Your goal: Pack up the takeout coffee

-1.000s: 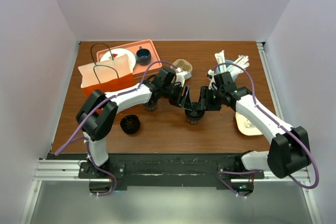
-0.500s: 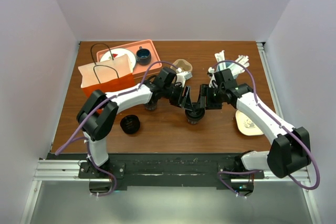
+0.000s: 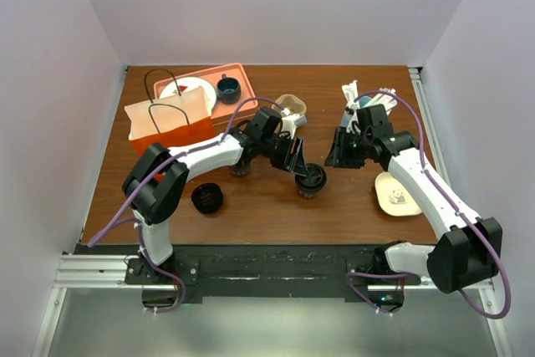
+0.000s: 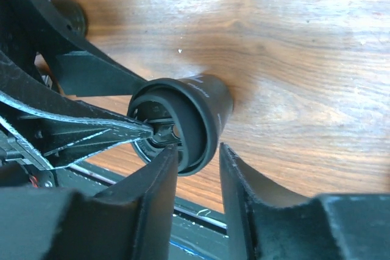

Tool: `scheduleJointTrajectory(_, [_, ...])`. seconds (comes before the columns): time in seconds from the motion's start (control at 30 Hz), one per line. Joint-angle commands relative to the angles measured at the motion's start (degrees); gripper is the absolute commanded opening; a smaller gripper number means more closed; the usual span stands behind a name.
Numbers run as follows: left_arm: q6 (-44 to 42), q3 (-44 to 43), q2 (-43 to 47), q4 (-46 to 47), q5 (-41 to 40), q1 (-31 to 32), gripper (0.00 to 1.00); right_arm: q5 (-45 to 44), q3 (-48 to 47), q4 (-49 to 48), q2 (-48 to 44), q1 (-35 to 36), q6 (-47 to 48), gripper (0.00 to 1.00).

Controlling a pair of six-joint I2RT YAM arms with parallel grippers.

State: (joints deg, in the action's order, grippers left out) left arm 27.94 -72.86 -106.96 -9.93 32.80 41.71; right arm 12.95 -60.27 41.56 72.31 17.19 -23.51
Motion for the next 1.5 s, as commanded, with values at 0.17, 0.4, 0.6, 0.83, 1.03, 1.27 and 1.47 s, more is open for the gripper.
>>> scheduleJointTrajectory(0.17, [-2.9, 0.4, -3.2, -5.9, -4.6, 0.7, 0.50, 8.2, 8.2, -4.6, -3.7, -1.8, -2.0, 0.33])
scheduleJointTrajectory(0.4, [-3.0, 0.9, -3.3, -6.2, -4.8, 0.7, 0.50, 11.5, 12.2, -7.8, -3.1, -2.1, -2.8, 0.34])
scheduleJointTrajectory(0.6, [-2.7, 1.3, -3.3, -6.2, -5.1, 0.7, 0.49, 8.5, 14.2, -8.9, -2.9, -2.1, -2.9, 0.29])
scheduleJointTrajectory(0.83, [-2.5, 1.7, -3.5, -6.8, -5.8, 0.7, 0.48, 2.9, 16.3, -8.5, -3.1, -2.2, -2.9, 0.20])
scheduleJointTrajectory(1.03, [-2.5, 2.2, -4.0, -6.7, -6.3, 0.7, 0.47, -1.0, 20.2, -9.6, -5.1, -2.2, -4.3, 0.19])
scheduleJointTrajectory(1.27, [-3.2, 2.3, -4.3, -6.7, -6.9, 0.7, 0.45, 0.5, 11.6, -6.2, -7.4, -2.2, -6.5, 0.24])
scheduleJointTrajectory(1.47, [-3.9, 2.5, -5.1, -7.1, -7.2, 0.7, 0.44, -0.6, 5.2, -4.4, -7.5, -2.3, -7.4, 0.24])
